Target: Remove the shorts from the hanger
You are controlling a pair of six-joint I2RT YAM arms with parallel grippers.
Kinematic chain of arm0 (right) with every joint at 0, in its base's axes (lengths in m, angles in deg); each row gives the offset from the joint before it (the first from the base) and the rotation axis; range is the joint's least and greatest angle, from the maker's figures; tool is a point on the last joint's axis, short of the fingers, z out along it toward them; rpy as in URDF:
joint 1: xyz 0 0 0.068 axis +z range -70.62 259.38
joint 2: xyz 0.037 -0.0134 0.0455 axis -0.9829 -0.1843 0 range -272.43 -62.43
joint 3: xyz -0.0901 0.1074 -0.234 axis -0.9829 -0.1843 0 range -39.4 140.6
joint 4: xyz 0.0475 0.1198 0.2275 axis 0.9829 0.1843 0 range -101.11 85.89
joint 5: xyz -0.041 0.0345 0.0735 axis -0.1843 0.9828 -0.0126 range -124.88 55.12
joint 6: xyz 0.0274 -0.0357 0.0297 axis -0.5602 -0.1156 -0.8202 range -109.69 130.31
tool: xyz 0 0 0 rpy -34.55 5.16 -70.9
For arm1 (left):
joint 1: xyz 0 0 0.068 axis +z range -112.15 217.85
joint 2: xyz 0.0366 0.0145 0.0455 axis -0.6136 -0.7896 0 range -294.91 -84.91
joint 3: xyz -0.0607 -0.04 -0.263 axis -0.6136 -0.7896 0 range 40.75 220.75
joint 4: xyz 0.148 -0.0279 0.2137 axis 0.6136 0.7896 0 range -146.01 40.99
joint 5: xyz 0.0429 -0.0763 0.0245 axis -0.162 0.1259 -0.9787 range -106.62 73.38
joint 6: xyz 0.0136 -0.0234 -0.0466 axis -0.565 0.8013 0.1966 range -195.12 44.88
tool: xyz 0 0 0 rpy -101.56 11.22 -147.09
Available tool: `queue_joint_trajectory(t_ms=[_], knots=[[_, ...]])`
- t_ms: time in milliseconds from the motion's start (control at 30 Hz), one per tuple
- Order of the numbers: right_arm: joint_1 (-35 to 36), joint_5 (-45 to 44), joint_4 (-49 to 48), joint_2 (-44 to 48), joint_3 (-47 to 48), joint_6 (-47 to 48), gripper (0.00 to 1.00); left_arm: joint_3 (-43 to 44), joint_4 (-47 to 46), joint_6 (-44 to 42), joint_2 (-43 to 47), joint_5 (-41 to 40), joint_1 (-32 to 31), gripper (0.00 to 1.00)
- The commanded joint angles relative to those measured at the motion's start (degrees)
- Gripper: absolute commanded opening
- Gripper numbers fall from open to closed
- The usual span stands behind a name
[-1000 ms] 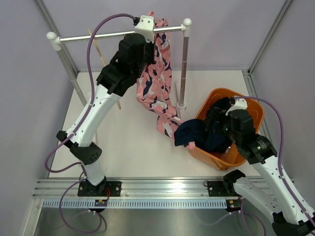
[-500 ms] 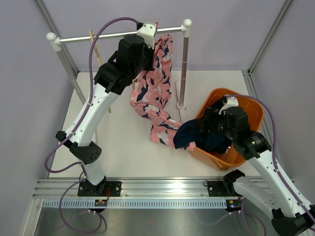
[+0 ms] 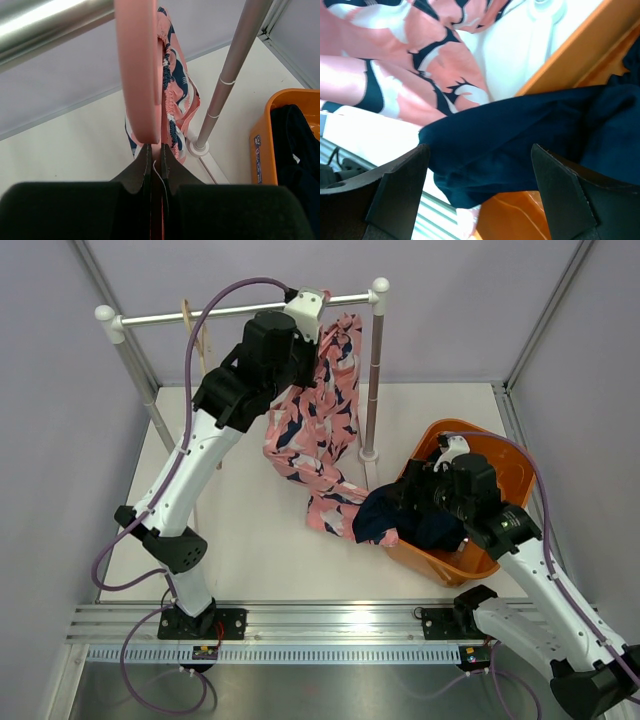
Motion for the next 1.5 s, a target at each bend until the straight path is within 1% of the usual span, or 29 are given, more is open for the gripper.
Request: queue_joint_trajectory(t_ms=[0,133,267,367,400,500,533,600,633,700,733,767,800,833,900,933,1067,1200,1233,1333,1467], knots=[[-0.29,4.0,-4.1,-0.74,0.01,-1.26,0.9,-0.45,0.35,-1.4,0.17,2.19,0.25,0.0],[-0.29,6.55,-5.69,-1.97,-0.34,-2.49,0.88,-1.24,0.62,-1.4,0.44,2.54,0.25,0.0],[-0.29,7.08,-6.04,-3.21,-0.87,-2.67,0.83,-1.5,0.88,-1.31,0.53,2.63,0.25,0.0],[-0.29,6.38,-5.6,-3.38,-1.3,-2.67,0.7,-1.94,0.79,-1.49,0.88,2.63,0.25,0.0],[-0.29,6.29,-5.6,-3.47,-1.39,-2.76,0.59,-2.03,0.88,-1.4,0.96,2.63,0.25,0.0],[-0.29,5.94,-5.34,-3.38,-1.75,-2.76,0.43,-2.03,1.23,-1.57,1.05,2.54,0.25,0.0],[-0.29,5.59,-5.33,-3.3,-1.83,-2.76,0.35,-2.03,1.32,-1.66,1.23,2.54,0.25,0.0],[-0.21,5.06,-4.9,-3.21,-1.75,-2.58,0.25,-2.03,1.67,-1.84,1.4,2.45,0.25,0.0],[-0.29,4.01,-4.55,-3.12,-1.66,-2.49,0.16,-2.12,1.85,-1.93,1.67,2.28,0.25,0.0],[-0.29,2.34,-2.97,-2.68,-1.13,-2.41,0.09,-2.21,2.28,-2.1,2.02,2.27,0.25,0.0],[-0.29,-0.36,-2.0,-2.33,-0.78,-2.32,0.06,-2.12,2.64,-2.19,2.11,2.1,0.25,0.0],[-0.29,-2.22,-1.13,-1.55,0.18,-2.14,0.0,-2.29,2.9,-2.28,2.46,2.01,0.25,0.0],[-0.21,-4.41,0.8,-1.02,0.71,-2.14,0.0,-2.38,3.51,-2.45,2.81,1.84,0.25,0.0],[-0.29,-8.96,1.6,-0.4,1.67,-2.05,0.0,-2.56,3.78,-2.54,3.07,1.75,0.25,0.0],[-0.29,-13.73,4.14,1.62,2.99,-1.88,0.0,-3.35,4.57,-2.72,4.21,1.57,0.25,0.0],[-0.21,-17.75,5.11,2.5,4.74,-1.79,0.0,-3.61,4.75,-2.72,4.74,1.57,0.25,0.0],[-0.47,-25.87,8.46,3.73,8.62,-1.88,0.0,-5.63,6.41,-2.72,7.2,1.83,-0.02,0.0],[-0.47,-33.16,10.04,5.4,9.94,-2.4,0.0,-6.86,8.08,-2.8,10.36,1.31,-1.42,0.0],[-0.56,-36.13,10.39,5.75,10.03,-2.49,0.0,-7.04,8.44,-2.98,11.59,0.87,-1.95,0.0],[-0.65,-39.23,10.84,6.63,9.68,-2.84,0.01,-7.04,9.93,-3.07,13.61,-0.01,-4.49,0.0],[-0.56,-38.45,10.84,6.64,9.07,-3.72,0.05,-8.7,11.69,-3.07,16.16,0.25,-7.74,0.0]])
